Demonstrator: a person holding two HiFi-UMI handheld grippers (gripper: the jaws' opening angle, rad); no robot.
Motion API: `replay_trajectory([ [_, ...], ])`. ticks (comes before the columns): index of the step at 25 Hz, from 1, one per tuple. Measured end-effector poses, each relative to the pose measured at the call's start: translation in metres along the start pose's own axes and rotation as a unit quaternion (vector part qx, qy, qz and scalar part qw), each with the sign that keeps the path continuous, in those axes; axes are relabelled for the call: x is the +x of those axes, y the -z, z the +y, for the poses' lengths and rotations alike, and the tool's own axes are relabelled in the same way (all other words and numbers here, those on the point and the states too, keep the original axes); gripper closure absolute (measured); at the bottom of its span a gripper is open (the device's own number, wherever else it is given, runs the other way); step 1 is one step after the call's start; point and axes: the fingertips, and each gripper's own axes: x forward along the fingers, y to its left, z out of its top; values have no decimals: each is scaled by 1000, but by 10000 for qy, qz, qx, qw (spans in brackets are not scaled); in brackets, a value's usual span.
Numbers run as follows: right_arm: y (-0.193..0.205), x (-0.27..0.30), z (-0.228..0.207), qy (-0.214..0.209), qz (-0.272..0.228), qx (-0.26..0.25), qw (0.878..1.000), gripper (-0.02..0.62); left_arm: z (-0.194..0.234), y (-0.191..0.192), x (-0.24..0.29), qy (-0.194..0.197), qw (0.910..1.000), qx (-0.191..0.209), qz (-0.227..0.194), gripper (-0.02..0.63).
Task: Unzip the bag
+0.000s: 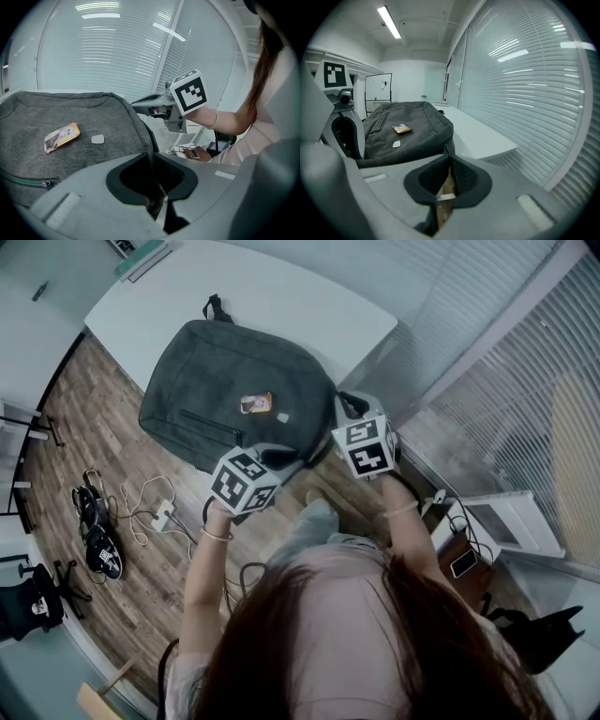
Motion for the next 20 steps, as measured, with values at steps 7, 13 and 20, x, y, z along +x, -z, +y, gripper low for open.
replay_trajectory([
  [7, -3, 13, -7, -240, -46, 29, 9997, 578, -2, 0, 2, 82, 10000, 8, 8, 551],
  [13, -10, 22, -10, -429, -44, -97, 9990, 578, -1, -1, 0, 145, 9999, -17, 23, 551],
  [20, -16, 29, -16, -603, -93, -239, 9979, 575, 0, -2, -1, 201, 9998, -13, 24, 552],
])
